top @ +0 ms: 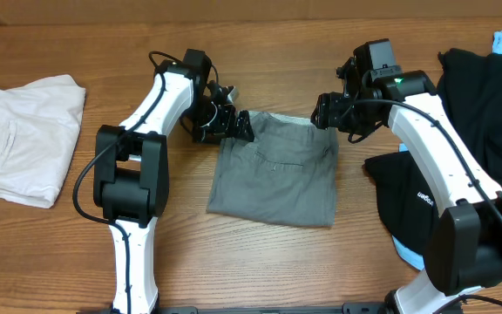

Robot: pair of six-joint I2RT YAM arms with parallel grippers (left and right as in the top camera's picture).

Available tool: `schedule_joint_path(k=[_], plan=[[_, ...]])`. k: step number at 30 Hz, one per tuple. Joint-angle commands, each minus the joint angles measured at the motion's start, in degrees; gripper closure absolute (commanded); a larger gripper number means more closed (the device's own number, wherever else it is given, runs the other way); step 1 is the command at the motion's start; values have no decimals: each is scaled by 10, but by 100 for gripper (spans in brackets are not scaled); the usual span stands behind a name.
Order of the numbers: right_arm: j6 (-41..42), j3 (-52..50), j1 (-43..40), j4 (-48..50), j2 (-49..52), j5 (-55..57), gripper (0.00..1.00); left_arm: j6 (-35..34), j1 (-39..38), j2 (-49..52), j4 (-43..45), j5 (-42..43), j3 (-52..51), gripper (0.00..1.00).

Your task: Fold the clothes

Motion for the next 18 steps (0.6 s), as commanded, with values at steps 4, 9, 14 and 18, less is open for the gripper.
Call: schedule_joint_path(k=[4,9,14,18], plan=[[-2,7,3,1,-5,5,29,26,-14,35,3,17,-3,26],[-2,7,3,1,-5,7,29,26,-6,35,3,16,-1,96],[0,7,2,-9,-5,64,29,20,8,12,1,-35,1,96],[0,7,2,-19,-5,106,29,-5,25,-57,9,-118,1,96]])
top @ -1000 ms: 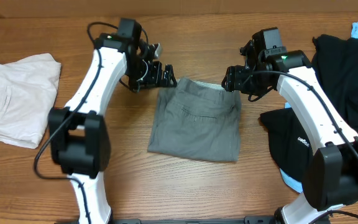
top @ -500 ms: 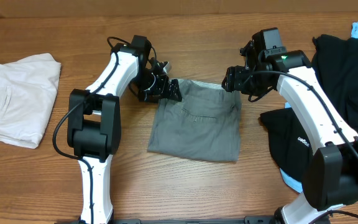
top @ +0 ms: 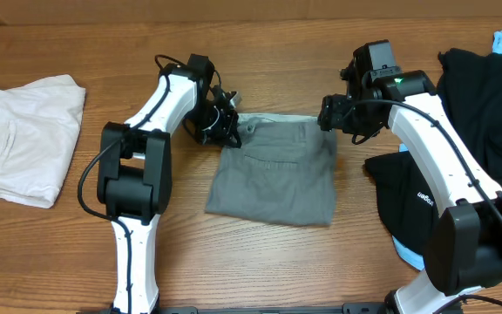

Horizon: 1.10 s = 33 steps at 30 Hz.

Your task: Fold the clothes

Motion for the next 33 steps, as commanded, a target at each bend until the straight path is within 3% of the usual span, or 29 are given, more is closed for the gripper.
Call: schedule_joint_path(k=[1,7,11,12,21,33], plan=[[0,7,2,-3,-5,51,29,-24,31,-94,13,-113,2,96],[0,7,2,-11,-5,52,29,-125,112,-233,41,-174,2,96],[0,7,2,-17,-5,52,29,-184,194,-296,48,-251,2,96],[0,7,2,-21,-5,52,29,-208,249,-315,52,-294,2,96],[0,7,2,-24,-5,52,29,-207,384,-295,85,-323,2,96],[0,7,2,-30,-5,52,29,-182,477,-292,167,-293,2,89]])
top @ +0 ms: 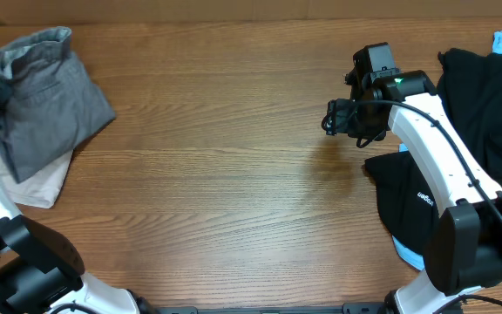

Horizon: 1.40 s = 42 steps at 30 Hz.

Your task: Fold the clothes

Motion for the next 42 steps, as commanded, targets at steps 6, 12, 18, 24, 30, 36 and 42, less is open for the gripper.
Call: schedule_joint_path(k=[6,12,18,24,30,36,42], plan=[[0,7,2,-1,-5,5,29,9,29,-2,46,-7,6,86],[0,7,2,-1,-5,5,29,9,32,-1,49,-52,6,84],[0,7,2,-2,-5,5,29,9,32,9,46,-89,6,82],[0,7,2,-2,-5,5,28,9,44,44,46,-95,6,82],[0,7,2,-2,-5,5,28,9,81,89,54,-94,6,82],[0,7,2,4,-5,5,28,8,111,115,48,-87,6,76],[0,7,2,7,-5,5,25,9,132,134,38,-86,6,62]])
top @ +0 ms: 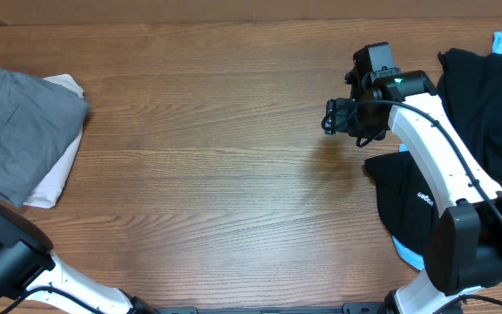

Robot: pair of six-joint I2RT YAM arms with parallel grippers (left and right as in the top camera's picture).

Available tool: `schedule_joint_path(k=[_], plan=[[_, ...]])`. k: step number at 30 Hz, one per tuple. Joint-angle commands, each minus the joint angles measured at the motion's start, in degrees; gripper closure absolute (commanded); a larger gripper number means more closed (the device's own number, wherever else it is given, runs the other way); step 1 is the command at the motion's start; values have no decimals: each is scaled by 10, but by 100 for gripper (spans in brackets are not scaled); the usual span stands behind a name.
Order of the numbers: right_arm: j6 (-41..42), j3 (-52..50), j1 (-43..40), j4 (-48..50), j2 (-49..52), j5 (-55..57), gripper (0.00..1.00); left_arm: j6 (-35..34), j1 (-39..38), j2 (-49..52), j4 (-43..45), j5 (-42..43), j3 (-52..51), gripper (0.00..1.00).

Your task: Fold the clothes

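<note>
A folded grey garment lies on top of a folded white garment at the far left of the table. My left gripper is beyond the left edge of the overhead view; only the base of its arm shows. My right gripper hovers over bare wood right of centre. Its fingers look spread, with nothing between them. A heap of black clothes lies at the right, partly under the right arm.
A light blue garment peeks out at the top right corner and again under the black heap near the right arm's base. The wooden table stretches between the two piles.
The grey garment now lies flatter and lower on the white garment, and the left arm has drawn further out of view. The right arm has not moved.
Both grippers were at the top corners of the folded grey garment in the middle of the table, then nudged it slightly. Later the garment was at the far left with the left arm, over the white garment, the right gripper left empty. Now it rests on that stack.
</note>
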Motion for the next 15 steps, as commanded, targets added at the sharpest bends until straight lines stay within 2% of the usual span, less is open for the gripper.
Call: schedule_joint_path(k=[1,3,6,9,13,14,15], plan=[[0,7,2,2,-5,5,25,7,17,18,-2,-12,5,51],[0,7,2,1,-5,5,25,7,22,19,-2,-12,5,35],[0,7,2,2,-5,5,24,7,27,19,1,-10,6,24],[0,7,2,2,-5,5,20,7,27,19,3,3,6,20],[0,7,2,2,-5,5,13,9,25,19,5,45,6,21],[0,7,2,3,-5,5,10,23,21,19,10,66,6,18],[0,7,2,7,-5,5,7,62,10,19,21,98,6,10]])
